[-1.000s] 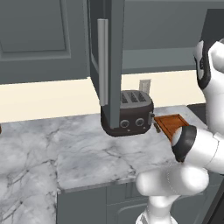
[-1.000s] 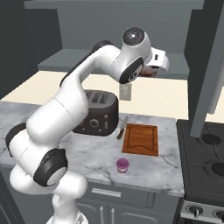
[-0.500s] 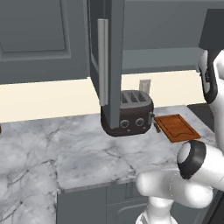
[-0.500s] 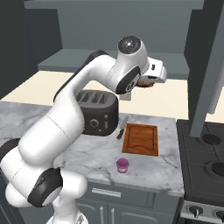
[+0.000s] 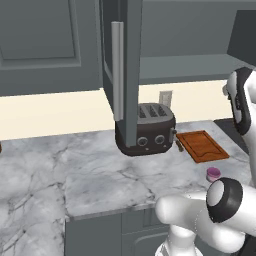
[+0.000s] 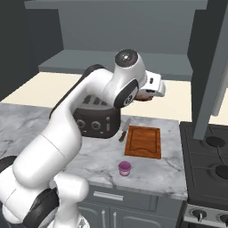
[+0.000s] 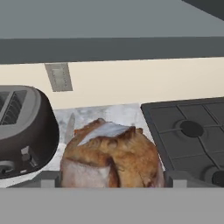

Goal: Pick the bread, place it on the cutting board, pick the jam, place it on the counter, and close the cabinet.

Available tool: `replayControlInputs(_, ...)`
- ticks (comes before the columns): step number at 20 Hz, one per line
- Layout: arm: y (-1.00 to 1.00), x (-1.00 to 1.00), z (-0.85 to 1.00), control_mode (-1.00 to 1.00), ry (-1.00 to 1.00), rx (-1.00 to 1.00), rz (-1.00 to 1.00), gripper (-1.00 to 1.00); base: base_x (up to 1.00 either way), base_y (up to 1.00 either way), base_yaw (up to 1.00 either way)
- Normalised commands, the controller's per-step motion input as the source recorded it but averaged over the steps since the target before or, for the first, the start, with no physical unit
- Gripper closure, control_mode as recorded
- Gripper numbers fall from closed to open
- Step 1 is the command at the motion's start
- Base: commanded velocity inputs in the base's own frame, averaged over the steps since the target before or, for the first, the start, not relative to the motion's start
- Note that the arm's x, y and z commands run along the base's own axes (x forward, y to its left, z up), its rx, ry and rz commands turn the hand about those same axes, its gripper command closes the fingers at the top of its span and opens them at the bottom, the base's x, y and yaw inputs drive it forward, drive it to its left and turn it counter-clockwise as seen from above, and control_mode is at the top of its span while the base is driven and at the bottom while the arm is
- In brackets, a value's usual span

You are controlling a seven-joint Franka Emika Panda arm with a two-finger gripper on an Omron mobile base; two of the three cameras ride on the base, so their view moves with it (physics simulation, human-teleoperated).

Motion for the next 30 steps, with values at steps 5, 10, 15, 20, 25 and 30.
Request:
replayControlInputs(5, 0.0, -0.13, -0.34, -1.0, 0.08, 0.0, 0.0, 1.0, 0.0, 0.0, 0.0)
replayControlInputs(10, 0.0, -0.11, -0.3, -1.0, 0.1, 0.0, 0.0, 1.0, 0.0, 0.0, 0.0)
replayControlInputs(15, 0.0, -0.03, -0.4, -1.0, 0.03, 0.0, 0.0, 1.0, 0.0, 0.0, 0.0)
replayControlInputs(20, 0.0, 0.0, -0.46, -1.0, 0.01, 0.0, 0.0, 1.0, 0.0, 0.0, 0.0)
replayControlInputs(25, 0.0, 0.03, -0.45, -1.0, 0.0, 0.0, 0.0, 1.0, 0.0, 0.0, 0.0)
replayControlInputs(30, 0.0, 0.09, -0.42, -1.0, 0.0, 0.0, 0.0, 1.0, 0.0, 0.0, 0.0)
